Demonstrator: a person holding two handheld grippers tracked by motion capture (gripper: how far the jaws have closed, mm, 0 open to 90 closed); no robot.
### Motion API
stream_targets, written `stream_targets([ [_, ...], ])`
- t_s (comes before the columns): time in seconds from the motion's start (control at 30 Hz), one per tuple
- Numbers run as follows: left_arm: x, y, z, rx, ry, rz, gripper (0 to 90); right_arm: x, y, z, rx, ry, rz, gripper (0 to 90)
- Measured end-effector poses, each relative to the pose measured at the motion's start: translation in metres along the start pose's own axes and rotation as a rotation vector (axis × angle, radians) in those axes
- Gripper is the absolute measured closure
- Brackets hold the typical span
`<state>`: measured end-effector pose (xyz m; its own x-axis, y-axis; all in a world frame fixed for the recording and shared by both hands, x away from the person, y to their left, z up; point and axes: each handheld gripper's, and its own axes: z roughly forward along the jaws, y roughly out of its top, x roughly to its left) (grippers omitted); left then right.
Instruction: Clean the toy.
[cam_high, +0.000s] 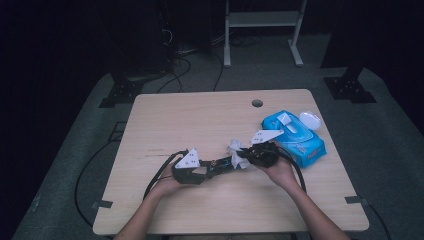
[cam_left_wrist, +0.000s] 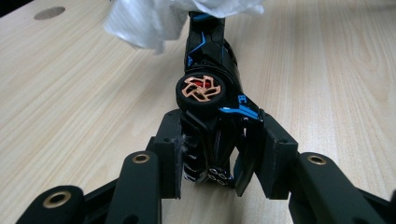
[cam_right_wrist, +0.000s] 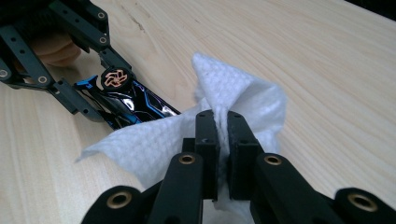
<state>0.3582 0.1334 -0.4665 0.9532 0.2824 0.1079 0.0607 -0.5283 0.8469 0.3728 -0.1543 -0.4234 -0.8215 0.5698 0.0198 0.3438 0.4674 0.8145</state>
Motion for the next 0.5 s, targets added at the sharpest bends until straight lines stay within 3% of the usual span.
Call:
stream_targets([
  [0.33, 0.001, 0.000, 0.000, 0.009, 0.004, 0.019, 58.0, 0.002, -0.002, -0.002, -0.006, -0.023, -0.006, 84.3],
  [0.5, 0.001, 0.001, 0.001, 0.006, -0.009, 0.017, 57.9, 0.010, 0.003, 0.008, -0.015, 0.007, -0.005, 84.3],
])
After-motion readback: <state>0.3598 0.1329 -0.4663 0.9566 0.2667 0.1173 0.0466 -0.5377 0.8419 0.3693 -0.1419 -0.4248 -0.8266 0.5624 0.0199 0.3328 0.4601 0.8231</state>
